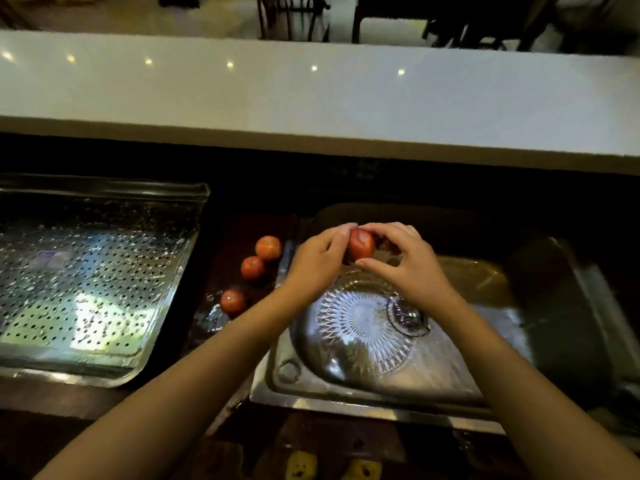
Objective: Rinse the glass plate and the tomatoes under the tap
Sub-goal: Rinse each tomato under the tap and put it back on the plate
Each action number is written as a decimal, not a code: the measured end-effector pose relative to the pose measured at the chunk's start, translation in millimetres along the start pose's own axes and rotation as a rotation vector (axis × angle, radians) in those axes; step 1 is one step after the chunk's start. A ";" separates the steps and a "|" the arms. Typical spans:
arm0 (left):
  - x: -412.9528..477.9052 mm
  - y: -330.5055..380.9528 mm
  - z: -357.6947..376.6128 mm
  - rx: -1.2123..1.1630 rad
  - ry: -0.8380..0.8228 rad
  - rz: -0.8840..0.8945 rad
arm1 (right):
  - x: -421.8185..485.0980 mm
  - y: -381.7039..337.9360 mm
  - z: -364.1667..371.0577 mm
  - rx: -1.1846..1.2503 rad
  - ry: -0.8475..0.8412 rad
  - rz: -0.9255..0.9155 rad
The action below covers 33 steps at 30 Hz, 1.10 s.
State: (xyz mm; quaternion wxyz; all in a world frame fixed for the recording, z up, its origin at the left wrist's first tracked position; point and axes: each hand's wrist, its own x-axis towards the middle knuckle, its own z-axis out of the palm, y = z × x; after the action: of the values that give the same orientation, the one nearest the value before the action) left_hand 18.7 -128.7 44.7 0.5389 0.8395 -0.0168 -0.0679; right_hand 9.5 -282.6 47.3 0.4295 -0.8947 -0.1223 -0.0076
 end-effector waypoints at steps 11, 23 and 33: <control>26.5 125.5 136.3 -0.409 -0.492 0.016 | -74.6 45.6 -142.6 0.219 0.402 0.258; 11.9 150.7 313.9 -0.502 -0.748 -0.126 | -125.7 148.5 -191.6 1.007 1.004 0.622; 16.4 144.8 360.3 -0.497 -0.765 -0.194 | -139.7 179.1 -200.2 0.602 0.933 0.788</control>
State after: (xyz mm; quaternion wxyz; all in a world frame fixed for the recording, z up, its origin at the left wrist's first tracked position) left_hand -6.2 -516.1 26.7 0.6698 0.5973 -0.1188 -0.4249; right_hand -67.3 -574.1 19.7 0.6383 -0.6171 0.4140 -0.2011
